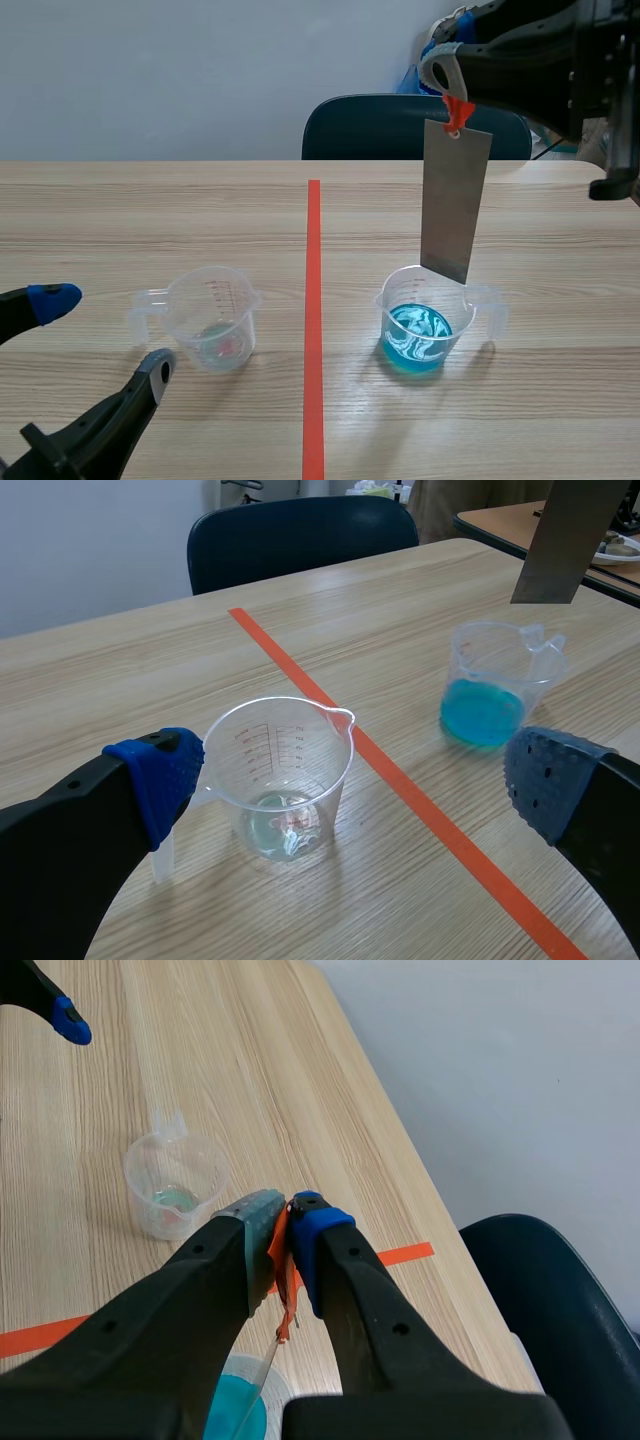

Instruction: Do the redox reaction experiment

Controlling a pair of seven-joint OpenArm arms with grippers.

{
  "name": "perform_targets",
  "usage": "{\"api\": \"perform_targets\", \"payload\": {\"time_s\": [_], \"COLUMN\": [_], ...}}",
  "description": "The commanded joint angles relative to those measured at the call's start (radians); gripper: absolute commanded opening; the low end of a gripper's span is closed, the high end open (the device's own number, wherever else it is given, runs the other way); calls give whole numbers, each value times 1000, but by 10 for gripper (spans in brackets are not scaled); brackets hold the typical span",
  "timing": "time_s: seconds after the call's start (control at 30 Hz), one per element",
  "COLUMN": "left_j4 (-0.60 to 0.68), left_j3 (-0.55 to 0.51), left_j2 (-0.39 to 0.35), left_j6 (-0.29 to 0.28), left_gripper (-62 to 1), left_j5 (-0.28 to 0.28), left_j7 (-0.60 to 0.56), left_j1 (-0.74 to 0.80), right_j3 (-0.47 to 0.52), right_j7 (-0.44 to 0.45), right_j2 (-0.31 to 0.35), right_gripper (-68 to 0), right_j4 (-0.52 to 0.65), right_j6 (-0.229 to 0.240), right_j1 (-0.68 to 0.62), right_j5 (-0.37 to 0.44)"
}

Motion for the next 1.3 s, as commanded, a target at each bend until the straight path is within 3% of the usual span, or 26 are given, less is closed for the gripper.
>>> {"api": "perform_targets", "payload": {"time_s": [0.0,0.63,0.8,1.27], "left_j4": [12,12,12,12], "left_j3": [3,3,3,3], "left_j2": [5,5,5,5], "left_j6": [-2,-2,-2,-2], "left_gripper": [14,14,14,14], "left_j5": [2,2,47,47], "left_j7": [-13,-14,-17,-17], "left_j1": [-1,-1,-1,-1], "right_j3": [1,1,1,1], "right_j7": [10,10,10,10], "right_j2": [-1,-1,-1,-1], "right_gripper": [-669,-669,-669,-669], "right_j4": [0,0,0,0], "right_j6": [6,6,6,6], "right_j1": [7,7,7,7], "right_j5": [14,14,14,14]}}
